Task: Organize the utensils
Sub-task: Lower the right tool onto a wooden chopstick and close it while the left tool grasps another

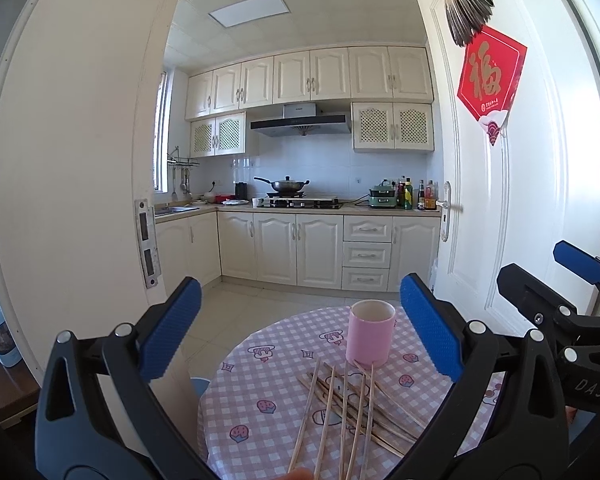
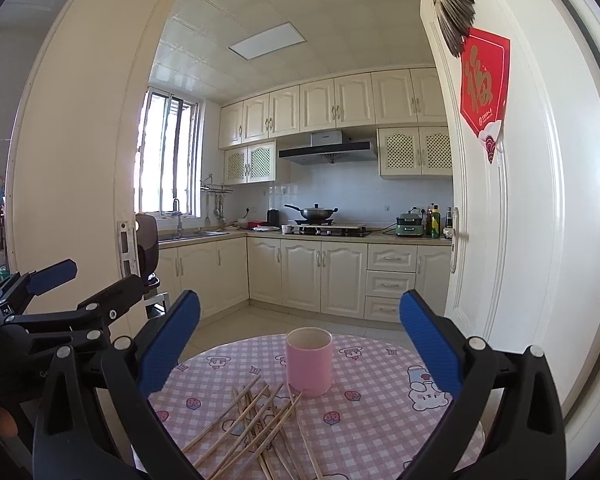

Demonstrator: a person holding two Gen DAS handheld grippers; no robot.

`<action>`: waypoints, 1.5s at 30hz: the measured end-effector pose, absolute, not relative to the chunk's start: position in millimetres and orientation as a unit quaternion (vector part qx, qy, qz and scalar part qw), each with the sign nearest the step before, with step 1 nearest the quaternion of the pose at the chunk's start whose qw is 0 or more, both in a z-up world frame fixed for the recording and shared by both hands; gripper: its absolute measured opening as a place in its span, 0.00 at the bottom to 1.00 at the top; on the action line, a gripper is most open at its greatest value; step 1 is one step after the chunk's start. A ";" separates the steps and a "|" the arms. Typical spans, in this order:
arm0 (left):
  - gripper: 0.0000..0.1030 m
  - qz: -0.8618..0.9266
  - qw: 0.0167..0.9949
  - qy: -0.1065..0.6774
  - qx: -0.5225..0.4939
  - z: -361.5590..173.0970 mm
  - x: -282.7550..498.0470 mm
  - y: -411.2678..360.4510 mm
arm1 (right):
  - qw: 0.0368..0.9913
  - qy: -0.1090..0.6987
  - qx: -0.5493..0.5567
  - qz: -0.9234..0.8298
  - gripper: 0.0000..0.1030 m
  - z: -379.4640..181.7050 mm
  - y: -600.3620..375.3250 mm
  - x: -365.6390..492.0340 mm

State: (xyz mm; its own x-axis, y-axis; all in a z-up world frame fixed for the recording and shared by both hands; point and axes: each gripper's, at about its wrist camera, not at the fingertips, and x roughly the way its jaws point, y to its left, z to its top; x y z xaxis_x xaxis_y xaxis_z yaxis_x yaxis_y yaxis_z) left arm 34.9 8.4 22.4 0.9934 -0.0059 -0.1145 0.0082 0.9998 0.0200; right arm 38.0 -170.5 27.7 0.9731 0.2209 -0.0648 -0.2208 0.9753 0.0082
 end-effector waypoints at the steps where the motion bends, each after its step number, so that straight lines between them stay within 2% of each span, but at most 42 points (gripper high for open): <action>1: 0.94 -0.003 0.998 0.060 0.012 22.3 36.9 8.2 | 0.992 0.038 0.003 0.120 0.93 27.6 -170.2 40.3; 9: 0.94 -0.005 0.995 0.095 0.030 16.0 57.8 11.5 | 0.991 0.064 -0.006 0.116 0.93 23.4 -164.3 56.7; 19: 0.94 -0.019 0.965 0.261 0.019 -42.7 133.5 36.5 | 0.978 0.173 0.006 0.112 0.93 -13.8 -171.4 109.9; 21: 0.94 -0.019 0.957 0.288 0.025 -59.1 146.6 37.4 | 0.973 0.202 0.008 0.110 0.91 -28.5 -172.3 122.6; 23: 0.94 -0.021 0.948 0.315 0.031 -74.6 160.4 35.9 | 0.967 0.231 0.006 0.111 0.79 -43.3 -171.9 134.6; 24: 0.93 -0.024 0.944 0.326 0.033 -81.9 165.8 34.6 | 0.963 0.245 0.004 0.110 0.76 -51.3 -171.6 140.4; 26: 0.89 -0.033 0.937 0.345 0.036 -95.0 176.7 32.3 | 0.956 0.272 0.003 0.114 0.68 -64.7 -172.3 151.5; 31: 0.77 -0.049 0.916 0.396 0.034 -125.8 207.0 28.9 | 0.940 0.319 0.008 0.120 0.58 -90.8 -174.8 172.1; 36: 0.55 -0.062 0.896 0.439 0.006 -147.9 235.2 31.2 | 0.929 0.348 0.006 0.124 0.51 -108.3 -174.6 187.6; 41: 0.54 -0.078 0.889 0.450 0.005 -155.2 256.1 22.6 | 0.920 0.368 -0.003 0.137 0.43 -118.7 -168.9 204.8; 45: 0.45 -0.084 0.883 0.462 0.013 -162.5 271.7 14.4 | 0.909 0.387 -0.021 0.155 0.36 -124.5 -162.9 218.1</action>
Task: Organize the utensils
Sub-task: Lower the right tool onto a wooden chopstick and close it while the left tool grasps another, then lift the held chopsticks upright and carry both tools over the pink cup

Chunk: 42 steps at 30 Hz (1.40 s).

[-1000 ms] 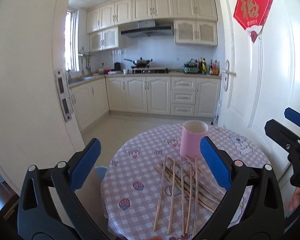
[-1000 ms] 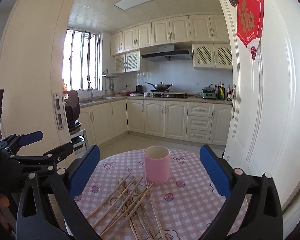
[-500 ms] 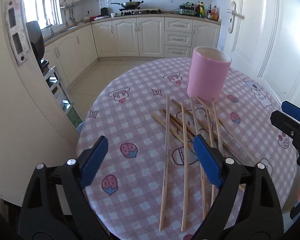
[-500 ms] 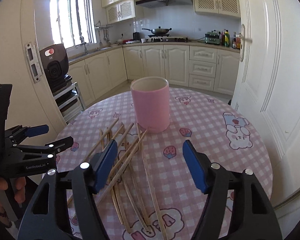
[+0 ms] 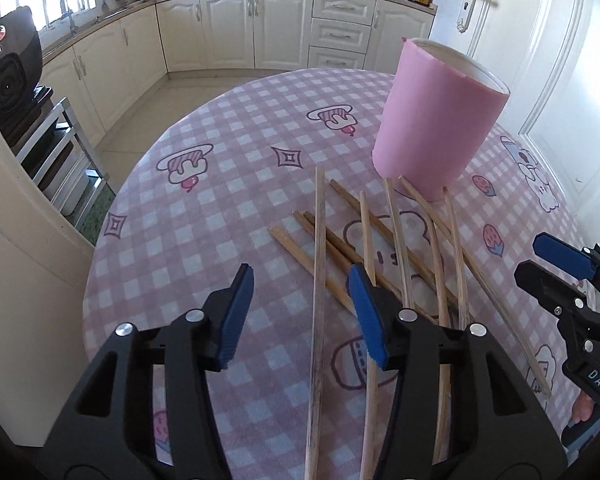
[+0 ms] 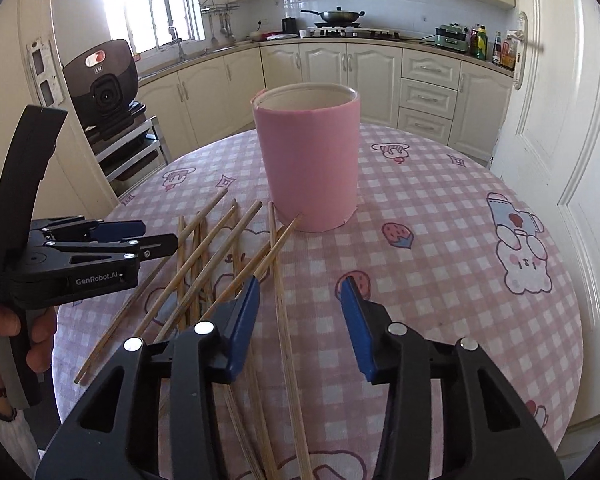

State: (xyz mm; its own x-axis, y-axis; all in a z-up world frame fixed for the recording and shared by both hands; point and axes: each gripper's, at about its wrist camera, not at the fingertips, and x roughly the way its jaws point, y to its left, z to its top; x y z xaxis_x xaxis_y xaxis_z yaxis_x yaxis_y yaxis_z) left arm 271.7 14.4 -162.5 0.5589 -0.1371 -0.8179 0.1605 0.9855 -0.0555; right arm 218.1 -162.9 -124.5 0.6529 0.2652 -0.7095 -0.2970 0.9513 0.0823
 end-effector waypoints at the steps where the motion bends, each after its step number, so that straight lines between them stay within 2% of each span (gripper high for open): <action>1: 0.43 -0.086 0.881 0.465 0.012 -163.6 275.2 14.2 | 0.907 0.390 -0.026 0.158 0.36 -126.7 -159.6 222.1; 5: 0.35 -0.091 0.875 0.475 0.012 -167.5 287.3 11.2 | 0.897 0.410 -0.051 0.160 0.30 -134.6 -152.1 235.4; 10: 0.35 -0.091 0.872 0.480 0.007 -170.7 297.5 12.3 | 0.882 0.435 -0.063 0.172 0.23 -145.1 -147.2 252.0; 16: 0.35 -0.098 0.868 0.487 0.006 -171.2 310.3 10.8 | 0.864 0.461 -0.054 0.198 0.22 -151.3 -141.6 270.3; 17: 0.33 -0.098 0.868 0.487 0.007 -170.9 311.8 9.9 | 0.863 0.461 -0.054 0.201 0.18 -151.5 -139.1 272.4; 20: 0.20 -0.104 0.867 0.488 -0.003 -171.1 317.4 11.1 | 0.859 0.464 -0.052 0.208 0.05 -150.5 -137.8 277.1; 29: 0.06 -0.108 0.868 0.483 -0.033 -173.1 323.6 17.9 | 0.858 0.464 -0.024 0.217 0.05 -145.3 -146.3 271.7; 34: 0.06 -0.100 0.880 0.460 -0.051 -155.8 310.4 27.4 | 0.863 0.457 0.000 0.215 0.05 -135.5 -158.5 261.9; 42: 0.06 -0.112 0.908 0.401 -0.054 -99.9 273.9 29.9 | 0.877 0.427 0.011 0.218 0.05 -106.7 -170.6 242.2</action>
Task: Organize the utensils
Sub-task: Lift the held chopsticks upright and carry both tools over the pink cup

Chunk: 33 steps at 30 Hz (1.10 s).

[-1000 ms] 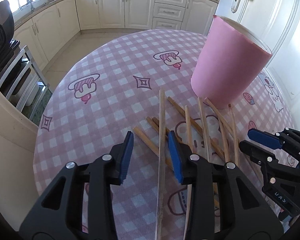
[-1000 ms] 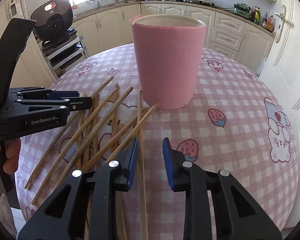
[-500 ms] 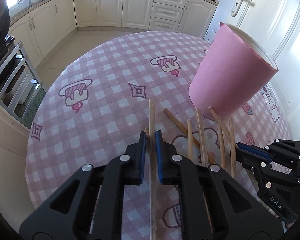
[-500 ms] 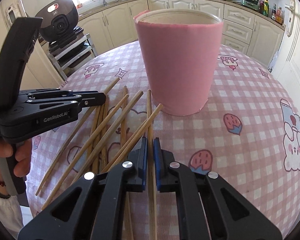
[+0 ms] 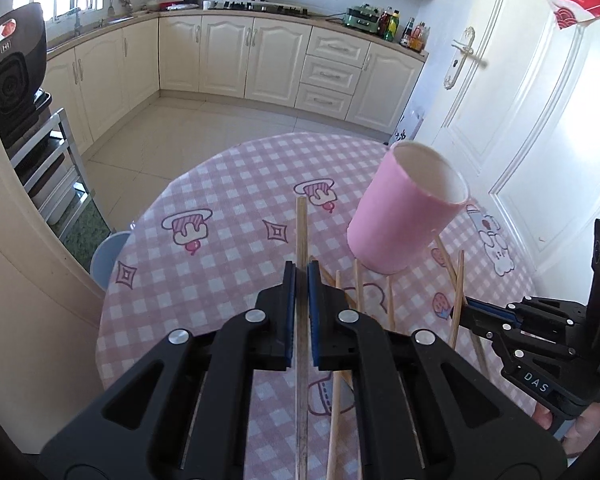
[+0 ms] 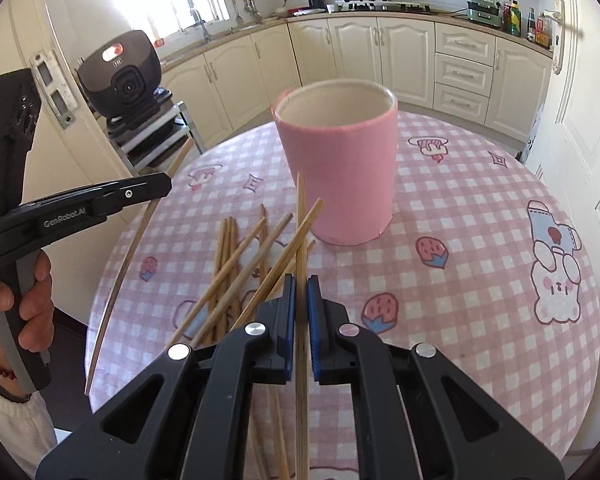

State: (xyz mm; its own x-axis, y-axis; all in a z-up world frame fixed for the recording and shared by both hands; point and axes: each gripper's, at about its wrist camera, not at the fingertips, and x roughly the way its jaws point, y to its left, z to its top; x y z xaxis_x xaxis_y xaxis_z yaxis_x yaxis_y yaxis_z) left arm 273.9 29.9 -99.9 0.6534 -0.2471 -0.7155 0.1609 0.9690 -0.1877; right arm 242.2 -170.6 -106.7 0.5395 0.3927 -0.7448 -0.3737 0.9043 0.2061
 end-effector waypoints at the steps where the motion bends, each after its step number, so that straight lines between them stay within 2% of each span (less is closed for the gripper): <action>1: 0.06 -0.115 0.910 0.395 -0.055 -93.7 270.5 30.3 | 0.880 0.421 0.013 0.218 0.05 -102.6 -171.3 240.4; 7: 0.06 -0.130 0.923 0.358 -0.049 -58.3 244.5 27.4 | 0.898 0.389 0.006 0.207 0.05 -76.1 -173.8 227.9; 11: 0.06 -0.145 0.928 0.338 -0.055 -39.5 233.9 25.3 | 0.918 0.361 -0.049 0.155 0.05 -53.9 -166.3 221.8; 18: 0.06 -0.140 0.940 0.306 -0.057 -18.4 235.0 14.9 | 0.939 0.315 -0.059 0.127 0.05 -21.9 -175.0 221.3; 33: 0.06 -0.156 0.956 0.240 -0.059 31.2 255.0 -14.5 | 0.953 0.241 -0.030 0.180 0.05 52.2 -183.5 229.6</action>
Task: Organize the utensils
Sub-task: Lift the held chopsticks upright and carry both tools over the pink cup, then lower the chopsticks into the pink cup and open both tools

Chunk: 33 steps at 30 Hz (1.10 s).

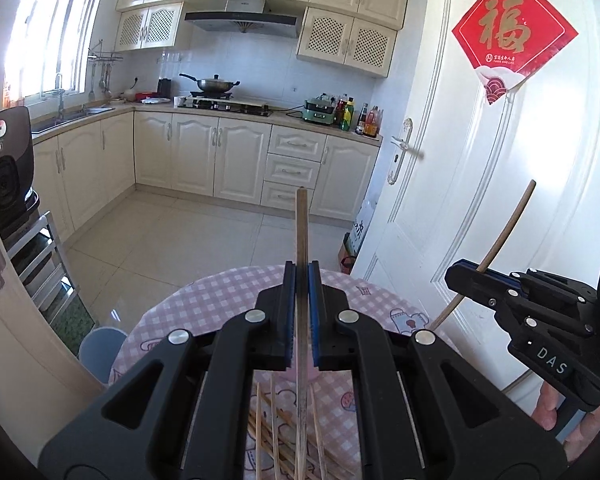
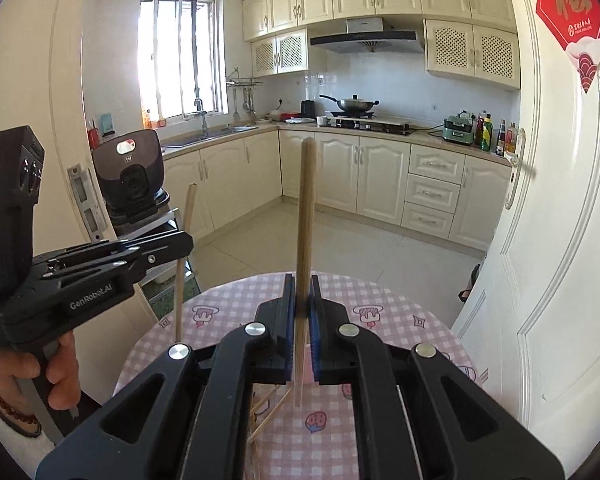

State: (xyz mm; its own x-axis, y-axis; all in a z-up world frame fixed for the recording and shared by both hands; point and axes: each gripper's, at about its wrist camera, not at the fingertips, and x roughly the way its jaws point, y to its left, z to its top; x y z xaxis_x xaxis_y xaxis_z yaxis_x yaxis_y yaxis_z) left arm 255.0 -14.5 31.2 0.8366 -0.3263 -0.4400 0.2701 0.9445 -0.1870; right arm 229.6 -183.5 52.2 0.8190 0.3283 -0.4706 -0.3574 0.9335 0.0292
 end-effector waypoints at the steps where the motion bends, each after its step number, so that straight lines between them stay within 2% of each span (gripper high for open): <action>1: 0.06 -0.157 0.958 0.234 -0.060 35.1 257.4 -15.6 | 0.954 0.237 -0.033 0.180 0.05 56.6 -183.5 232.0; 11: 0.06 -0.119 0.977 0.147 -0.102 67.4 282.3 -25.5 | 0.963 0.199 -0.027 0.180 0.05 74.3 -178.4 253.5; 18: 0.06 -0.095 0.982 0.104 -0.129 65.4 305.5 -30.2 | 0.969 0.175 0.001 0.172 0.05 69.6 -182.8 268.9; 26: 0.06 -0.070 0.986 0.050 -0.143 55.8 306.0 -28.6 | 0.967 0.186 0.006 0.175 0.05 54.8 -183.0 282.1; 33: 0.06 -0.078 0.988 0.069 -0.112 36.5 313.0 -41.4 | 0.963 0.203 0.009 0.179 0.05 41.7 -180.8 286.4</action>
State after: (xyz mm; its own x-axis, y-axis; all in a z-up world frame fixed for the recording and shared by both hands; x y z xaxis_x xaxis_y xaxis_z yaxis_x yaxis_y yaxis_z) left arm 313.0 -41.4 36.5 0.9782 -0.1705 -0.1185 0.1398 0.9628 -0.2314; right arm 286.4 -180.8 41.7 0.8535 0.3485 -0.3874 -0.3412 0.9357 0.0900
